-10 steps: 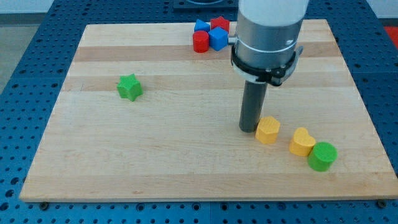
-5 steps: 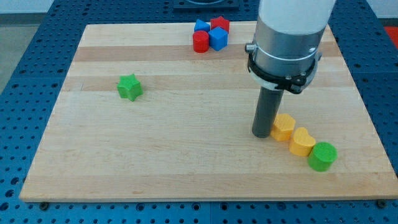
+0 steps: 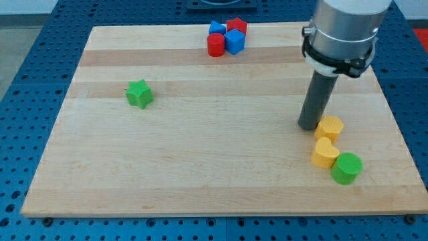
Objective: Move the yellow hexagon above to the green circle
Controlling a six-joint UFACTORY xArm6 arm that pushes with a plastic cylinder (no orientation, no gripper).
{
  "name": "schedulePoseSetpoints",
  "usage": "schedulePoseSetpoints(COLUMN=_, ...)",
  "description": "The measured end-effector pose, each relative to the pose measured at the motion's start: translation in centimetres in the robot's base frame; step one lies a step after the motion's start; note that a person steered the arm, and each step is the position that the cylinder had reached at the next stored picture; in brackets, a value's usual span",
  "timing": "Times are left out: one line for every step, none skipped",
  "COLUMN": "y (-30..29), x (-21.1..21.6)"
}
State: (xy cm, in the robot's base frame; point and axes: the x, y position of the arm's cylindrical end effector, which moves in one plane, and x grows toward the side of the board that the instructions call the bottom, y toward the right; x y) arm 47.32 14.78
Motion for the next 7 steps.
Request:
schedulePoseSetpoints(y=0.8, x=-0.4)
schedulePoseSetpoints(y=1.9, x=-0.4)
schedulePoseSetpoints(y=2.9, x=-0.5)
schedulePoseSetpoints(y=3.7, x=-1.0)
schedulePoseSetpoints(y=4.5, x=-1.0)
schedulePoseSetpoints(y=4.8, x=-1.0)
schedulePoseSetpoints(y=4.8, x=-0.4)
